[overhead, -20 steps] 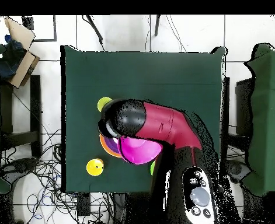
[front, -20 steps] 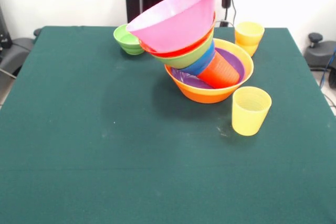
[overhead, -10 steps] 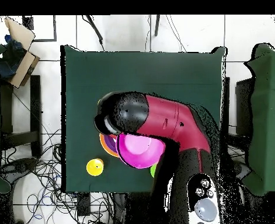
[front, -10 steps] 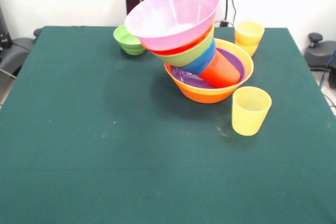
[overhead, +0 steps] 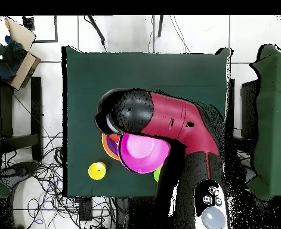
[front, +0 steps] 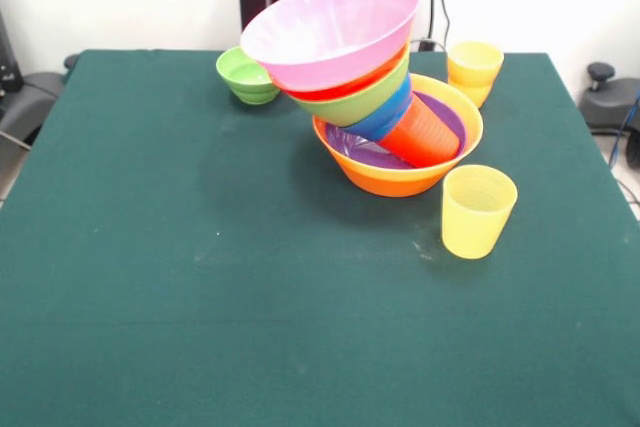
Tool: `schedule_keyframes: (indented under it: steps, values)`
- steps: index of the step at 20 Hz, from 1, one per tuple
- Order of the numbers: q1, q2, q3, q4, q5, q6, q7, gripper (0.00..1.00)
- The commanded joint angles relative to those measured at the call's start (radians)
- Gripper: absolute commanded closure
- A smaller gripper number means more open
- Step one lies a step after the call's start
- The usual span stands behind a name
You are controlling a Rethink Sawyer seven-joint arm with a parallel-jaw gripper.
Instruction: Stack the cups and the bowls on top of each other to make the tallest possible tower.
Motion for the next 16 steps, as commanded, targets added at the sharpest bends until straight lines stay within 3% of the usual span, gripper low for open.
schedule_keyframes:
  steps: [1,5,9,16]
  values:
    - [0.005,0.026,0.045,-0.021,0.005,0.092,0.029,0.00]
    - [-0.005,-0.005,0.032,-0.068,-0.022,0.171,0.010,0.00]
    - [-0.028,0.014,0.033,-0.126,-0.057,0.158,-0.036,0.00]
    - [-0.063,0.125,0.052,-0.408,-0.130,0.215,-0.075,0.00]
